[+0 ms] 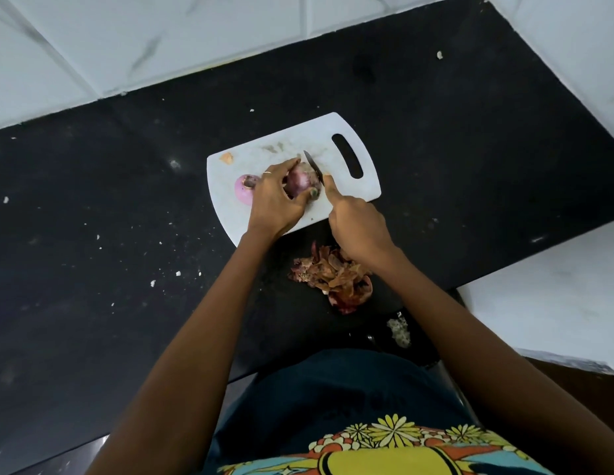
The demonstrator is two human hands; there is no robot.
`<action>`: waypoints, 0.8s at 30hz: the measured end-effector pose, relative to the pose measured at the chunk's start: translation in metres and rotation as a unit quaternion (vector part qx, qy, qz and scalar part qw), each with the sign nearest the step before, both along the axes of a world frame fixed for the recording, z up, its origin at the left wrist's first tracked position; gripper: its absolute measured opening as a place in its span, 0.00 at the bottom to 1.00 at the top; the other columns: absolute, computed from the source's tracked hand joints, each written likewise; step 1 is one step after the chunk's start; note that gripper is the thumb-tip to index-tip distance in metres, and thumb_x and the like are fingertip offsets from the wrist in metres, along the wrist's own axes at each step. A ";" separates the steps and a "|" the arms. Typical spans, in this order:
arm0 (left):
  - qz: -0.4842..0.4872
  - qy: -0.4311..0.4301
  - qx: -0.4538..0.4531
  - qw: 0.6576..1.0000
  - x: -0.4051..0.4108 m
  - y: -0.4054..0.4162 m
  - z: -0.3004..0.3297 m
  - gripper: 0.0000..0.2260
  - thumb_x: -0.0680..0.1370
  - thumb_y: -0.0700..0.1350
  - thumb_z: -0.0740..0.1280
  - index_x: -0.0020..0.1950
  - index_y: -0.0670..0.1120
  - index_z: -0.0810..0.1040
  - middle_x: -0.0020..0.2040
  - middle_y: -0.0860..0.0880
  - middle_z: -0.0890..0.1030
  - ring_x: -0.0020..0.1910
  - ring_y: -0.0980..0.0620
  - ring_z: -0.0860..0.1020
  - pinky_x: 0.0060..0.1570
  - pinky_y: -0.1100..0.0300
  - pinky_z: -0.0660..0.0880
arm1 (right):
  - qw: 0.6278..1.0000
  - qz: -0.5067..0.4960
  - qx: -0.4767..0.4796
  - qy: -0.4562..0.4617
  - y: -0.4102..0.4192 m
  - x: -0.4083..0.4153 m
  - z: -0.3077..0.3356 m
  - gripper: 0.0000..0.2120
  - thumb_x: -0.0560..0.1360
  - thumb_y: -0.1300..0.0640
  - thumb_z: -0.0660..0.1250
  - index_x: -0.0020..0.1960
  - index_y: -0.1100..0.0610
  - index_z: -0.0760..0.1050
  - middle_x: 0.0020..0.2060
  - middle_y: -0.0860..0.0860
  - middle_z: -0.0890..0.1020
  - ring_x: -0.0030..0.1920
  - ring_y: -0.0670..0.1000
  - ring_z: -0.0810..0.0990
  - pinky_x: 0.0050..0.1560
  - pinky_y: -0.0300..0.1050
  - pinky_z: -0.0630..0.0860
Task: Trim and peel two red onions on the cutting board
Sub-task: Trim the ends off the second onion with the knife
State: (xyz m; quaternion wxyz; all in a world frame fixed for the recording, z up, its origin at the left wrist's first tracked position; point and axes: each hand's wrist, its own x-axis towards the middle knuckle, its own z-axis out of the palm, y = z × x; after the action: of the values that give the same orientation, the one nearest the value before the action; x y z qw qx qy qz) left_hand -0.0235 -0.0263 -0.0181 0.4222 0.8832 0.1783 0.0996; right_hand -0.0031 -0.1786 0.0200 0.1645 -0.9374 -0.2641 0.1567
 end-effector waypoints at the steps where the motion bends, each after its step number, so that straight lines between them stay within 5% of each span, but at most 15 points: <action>1: 0.003 0.001 0.001 1.000 0.001 0.001 0.000 0.27 0.71 0.43 0.73 0.68 0.41 0.73 0.64 0.42 0.76 0.61 0.47 0.76 0.61 0.56 0.75 | 1.000 0.002 0.000 -0.001 0.002 0.001 0.000 0.30 0.79 0.64 0.54 0.78 0.53 0.47 0.38 0.53 0.72 0.39 0.54 0.73 0.37 0.51 0.68; 10: -0.006 -0.002 0.011 1.000 0.002 -0.004 0.000 0.27 0.71 0.44 0.74 0.69 0.41 0.72 0.64 0.42 0.76 0.61 0.47 0.76 0.61 0.53 0.74 | 1.000 0.014 -0.021 -0.003 -0.006 0.006 -0.002 0.31 0.79 0.65 0.54 0.78 0.53 0.47 0.38 0.52 0.71 0.39 0.53 0.71 0.37 0.50 0.67; 20: -0.002 0.002 0.009 1.000 0.008 0.000 0.000 0.25 0.72 0.44 0.74 0.67 0.42 0.74 0.63 0.42 0.76 0.59 0.49 0.76 0.57 0.65 0.72 | 1.000 0.014 -0.025 -0.003 0.000 0.009 -0.006 0.33 0.78 0.65 0.55 0.78 0.53 0.46 0.38 0.52 0.71 0.39 0.54 0.72 0.38 0.51 0.68; 24: -0.015 0.008 0.016 1.000 0.008 0.000 0.000 0.26 0.71 0.45 0.73 0.68 0.43 0.74 0.63 0.43 0.76 0.59 0.48 0.76 0.60 0.56 0.75 | 0.999 0.014 -0.037 0.006 -0.007 0.006 -0.003 0.34 0.78 0.66 0.55 0.78 0.52 0.45 0.34 0.50 0.68 0.36 0.52 0.70 0.37 0.50 0.67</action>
State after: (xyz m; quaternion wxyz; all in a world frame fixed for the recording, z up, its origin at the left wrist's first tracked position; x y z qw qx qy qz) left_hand -0.0155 -0.0259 -0.0185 0.4075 0.8934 0.1669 0.0887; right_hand 0.0033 -0.1855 0.0165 0.1285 -0.9383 -0.2699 0.1740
